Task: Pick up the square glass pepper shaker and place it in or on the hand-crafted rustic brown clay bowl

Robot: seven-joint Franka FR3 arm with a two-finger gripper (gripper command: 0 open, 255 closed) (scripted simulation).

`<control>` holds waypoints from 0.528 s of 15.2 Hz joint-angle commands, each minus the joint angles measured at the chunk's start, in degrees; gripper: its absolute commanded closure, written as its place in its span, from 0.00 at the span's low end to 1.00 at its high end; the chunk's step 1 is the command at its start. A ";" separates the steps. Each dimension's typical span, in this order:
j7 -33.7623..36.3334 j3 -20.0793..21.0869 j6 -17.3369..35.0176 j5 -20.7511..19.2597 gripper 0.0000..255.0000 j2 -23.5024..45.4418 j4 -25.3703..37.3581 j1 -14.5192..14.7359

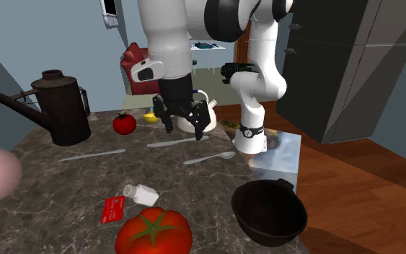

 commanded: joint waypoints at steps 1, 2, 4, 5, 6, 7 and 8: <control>-0.06 -0.54 -0.02 0.46 0.00 4.45 3.60 -0.54; -0.14 -0.81 -0.23 0.73 0.00 6.82 5.77 -0.86; -0.29 -1.32 -0.86 1.32 0.00 11.63 10.35 -1.54; -0.36 -1.55 -1.29 1.64 0.00 14.07 12.79 -1.90; -0.41 -1.76 -1.79 1.96 0.00 16.55 15.34 -2.28; -0.45 -1.95 -2.37 2.30 0.00 19.06 18.00 -2.69; -0.46 -2.11 -3.04 2.63 0.00 21.61 20.79 -3.12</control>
